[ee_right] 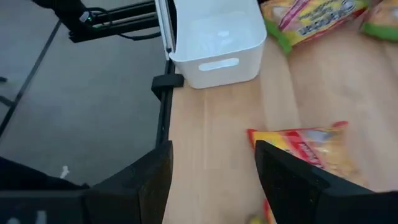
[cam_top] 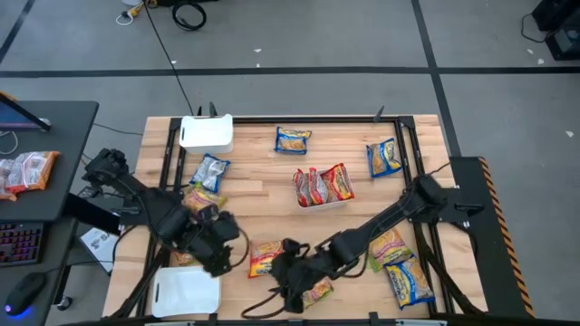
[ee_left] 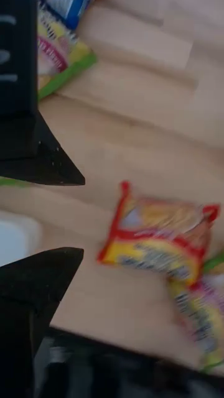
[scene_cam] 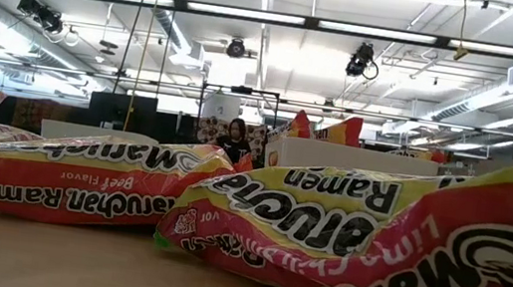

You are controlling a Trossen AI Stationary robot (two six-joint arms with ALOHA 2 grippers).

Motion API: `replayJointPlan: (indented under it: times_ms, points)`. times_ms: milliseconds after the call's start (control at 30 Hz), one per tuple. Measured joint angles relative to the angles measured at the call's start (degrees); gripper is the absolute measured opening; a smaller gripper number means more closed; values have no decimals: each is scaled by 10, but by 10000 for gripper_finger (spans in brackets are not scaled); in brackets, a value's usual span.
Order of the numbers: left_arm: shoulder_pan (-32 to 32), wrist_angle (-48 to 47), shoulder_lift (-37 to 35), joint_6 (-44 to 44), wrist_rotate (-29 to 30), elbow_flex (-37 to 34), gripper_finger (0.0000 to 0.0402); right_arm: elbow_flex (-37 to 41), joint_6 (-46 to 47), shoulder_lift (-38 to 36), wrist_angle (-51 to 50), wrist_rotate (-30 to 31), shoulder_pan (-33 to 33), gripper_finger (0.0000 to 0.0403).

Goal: Sort Maruchan noodles
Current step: Put the orange noodle pack into the middle white bin

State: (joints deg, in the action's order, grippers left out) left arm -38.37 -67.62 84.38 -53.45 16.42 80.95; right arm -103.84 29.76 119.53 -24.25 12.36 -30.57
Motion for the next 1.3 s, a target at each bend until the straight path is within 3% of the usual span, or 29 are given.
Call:
replayJointPlan:
  times_ms: [133, 333, 800, 1067, 1300]
  points:
    - [-41, -1, 0, -6, 9, 0, 176, -40, 57, 51, -2, -5, -9, 231]
    - [-67, -32, 0, -14, 61, 0, 176, -79, 214, 108, -56, -21, -13, 231]
    - [4, -17, 0, 140, 80, 0, 176, -73, 560, 126, -129, 6, 5, 231]
    - [27, 12, 0, 185, 78, 0, 176, -73, 600, 126, -204, 15, 29, 231]
    - [29, 9, 0, 197, 78, 0, 176, -73, 514, 126, -260, 17, 62, 231]
